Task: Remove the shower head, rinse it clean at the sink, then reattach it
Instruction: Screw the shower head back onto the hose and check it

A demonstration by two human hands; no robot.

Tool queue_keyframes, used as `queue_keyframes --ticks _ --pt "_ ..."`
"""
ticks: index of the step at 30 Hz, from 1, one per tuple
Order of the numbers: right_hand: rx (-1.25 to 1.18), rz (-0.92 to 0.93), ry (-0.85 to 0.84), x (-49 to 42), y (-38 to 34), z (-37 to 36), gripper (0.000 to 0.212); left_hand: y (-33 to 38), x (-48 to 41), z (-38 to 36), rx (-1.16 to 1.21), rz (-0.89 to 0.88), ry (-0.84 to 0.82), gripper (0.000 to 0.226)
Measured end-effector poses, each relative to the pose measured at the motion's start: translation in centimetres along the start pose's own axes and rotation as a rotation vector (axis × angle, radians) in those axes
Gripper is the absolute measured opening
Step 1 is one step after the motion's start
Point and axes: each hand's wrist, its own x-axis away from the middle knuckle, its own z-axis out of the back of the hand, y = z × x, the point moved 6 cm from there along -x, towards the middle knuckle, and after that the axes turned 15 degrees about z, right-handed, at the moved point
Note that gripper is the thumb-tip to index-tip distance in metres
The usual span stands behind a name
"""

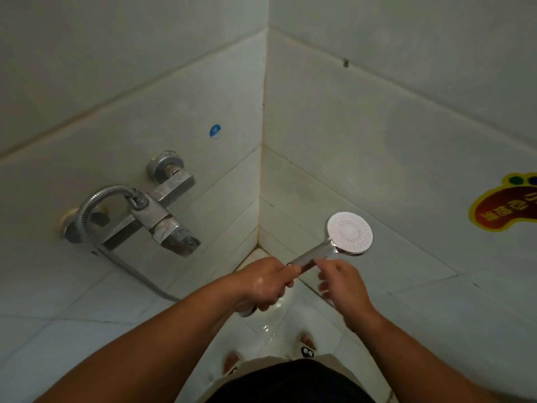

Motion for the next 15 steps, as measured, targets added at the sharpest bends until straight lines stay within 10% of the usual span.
queue_keyframes --ticks 2,4,10,15 --pt "-0.513 -0.452 -0.154 0.7 1.3 -3.1 0.049 0.2 0.0 -1.1 0.051 -0.015 -0.029 0.040" --pt "-0.710 -0.489 -0.107 -0.4 0.7 -4.4 0.037 0.7 0.1 -1.7 0.005 -0.033 -0.009 0.041" --pt "-0.406 -0.464 0.106 -2.6 1.1 -4.3 0.017 2.4 1.2 -3.2 -0.824 -0.260 0.328 0.035" --pt "-0.961 -0.491 -0.105 -1.7 0.1 -4.6 0.029 1.7 0.0 -1.5 -0.372 -0.198 0.227 0.035"
